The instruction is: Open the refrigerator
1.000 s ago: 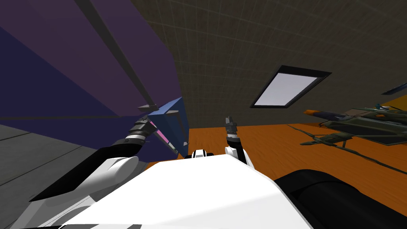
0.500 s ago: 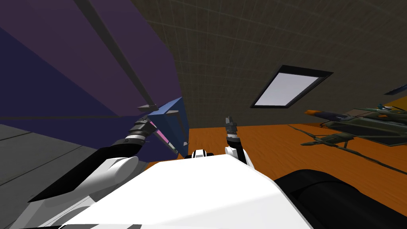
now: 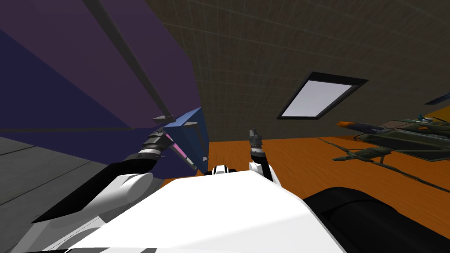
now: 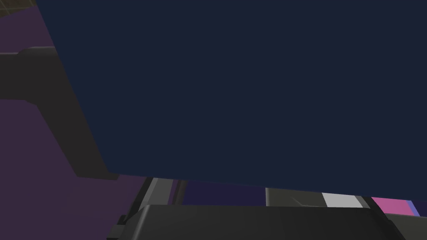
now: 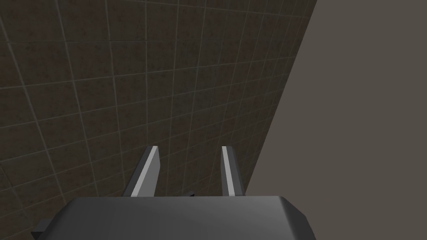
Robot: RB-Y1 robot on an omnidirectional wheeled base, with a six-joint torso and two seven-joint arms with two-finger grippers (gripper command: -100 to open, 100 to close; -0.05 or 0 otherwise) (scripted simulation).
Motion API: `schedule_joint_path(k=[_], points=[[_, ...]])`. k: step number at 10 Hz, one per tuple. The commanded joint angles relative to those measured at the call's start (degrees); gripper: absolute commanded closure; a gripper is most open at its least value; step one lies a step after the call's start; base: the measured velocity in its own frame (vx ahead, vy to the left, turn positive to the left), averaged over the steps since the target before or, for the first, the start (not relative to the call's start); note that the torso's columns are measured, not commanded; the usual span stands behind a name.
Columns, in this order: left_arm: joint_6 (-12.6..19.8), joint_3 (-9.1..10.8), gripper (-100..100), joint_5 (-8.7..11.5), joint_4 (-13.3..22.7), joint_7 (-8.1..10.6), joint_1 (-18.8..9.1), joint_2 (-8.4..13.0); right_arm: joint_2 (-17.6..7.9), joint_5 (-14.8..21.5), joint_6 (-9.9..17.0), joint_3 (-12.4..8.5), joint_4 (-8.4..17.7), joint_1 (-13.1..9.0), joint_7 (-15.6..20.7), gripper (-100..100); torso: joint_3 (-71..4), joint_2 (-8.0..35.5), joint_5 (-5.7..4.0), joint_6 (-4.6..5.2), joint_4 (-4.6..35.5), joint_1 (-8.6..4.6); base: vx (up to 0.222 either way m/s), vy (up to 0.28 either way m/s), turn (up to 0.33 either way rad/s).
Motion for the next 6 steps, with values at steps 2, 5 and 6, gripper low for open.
schedule_joint_path(k=[2, 5, 6], points=[[0.7, 0.82, -100, 0.6, -0.3, 0.45, -0.4, 0.5, 0.0, 0.0, 0.0, 0.0, 0.0, 0.0, 0.0, 0, -0.1, -0.1, 0.04, -0.08, 0.0, 0.11, 0.010, -0.003, 0.056], [1.0, 3.96, 100, 0.6, 0.3, 1.30, -0.2, 0.1, 0.0, 0.0, 0.0, 0.0, 0.0, 0.0, 0.0, 0, -0.1, -0.3, 0.01, -0.09, -0.1, -0.13, 0.040, -0.130, 0.047], [1.0, 3.96, 100, 0.6, 0.3, 1.30, -0.2, 0.1, 0.0, 0.0, 0.0, 0.0, 0.0, 0.0, 0.0, 0, -0.2, -0.3, -0.09, -0.08, -0.1, -0.38, 0.110, -0.250, 0.068]])
